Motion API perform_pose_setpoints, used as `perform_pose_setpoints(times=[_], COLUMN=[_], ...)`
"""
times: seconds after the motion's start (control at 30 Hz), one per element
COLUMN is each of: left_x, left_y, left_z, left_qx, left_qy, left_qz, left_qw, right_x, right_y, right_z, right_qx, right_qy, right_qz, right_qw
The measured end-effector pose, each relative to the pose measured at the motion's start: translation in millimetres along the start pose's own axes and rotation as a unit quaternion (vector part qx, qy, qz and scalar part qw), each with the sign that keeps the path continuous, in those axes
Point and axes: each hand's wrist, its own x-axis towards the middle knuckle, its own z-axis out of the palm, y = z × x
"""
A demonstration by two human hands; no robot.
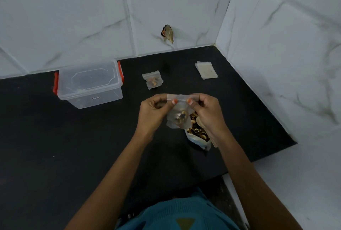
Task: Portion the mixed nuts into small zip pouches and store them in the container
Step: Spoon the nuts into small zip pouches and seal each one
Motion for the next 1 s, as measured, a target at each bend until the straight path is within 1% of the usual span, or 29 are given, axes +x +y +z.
perform_pose_setpoints(times=[0.17,0.3,0.43,0.57,0.67,0.77,0.87,1.0], left_x=[2,5,9,10,11,16,21,29], left_y=[-2,-2,-4,-4,-2,-3,-4,-5], left_z=[-2,-5,-11,-7,-3,0,2,4], left_qx=[0.023,-0.001,-0.001,-0.020,-0.034,-0.014,0.002,0.042], left_qy=[0.021,0.039,-0.011,-0.019,-0.030,-0.020,-0.024,-0.006], left_qz=[0.013,0.000,-0.014,-0.032,-0.044,-0.044,-0.050,-0.038], left_qw=[0.999,0.999,1.000,0.999,0.998,0.999,0.998,0.998], right_x=[0,2,4,8,10,11,13,19], right_y=[0,2,2,2,3,1,4,7], right_z=[-4,-10,-12,-7,-5,-3,-2,-5], right_qx=[0.044,0.099,0.111,0.137,0.114,0.080,0.076,0.094], right_qy=[-0.001,-0.013,-0.006,0.016,0.024,0.007,0.006,-0.006], right_qz=[0.027,0.058,0.062,0.039,0.026,0.009,0.009,0.030], right_qw=[0.999,0.993,0.992,0.990,0.993,0.997,0.997,0.995])
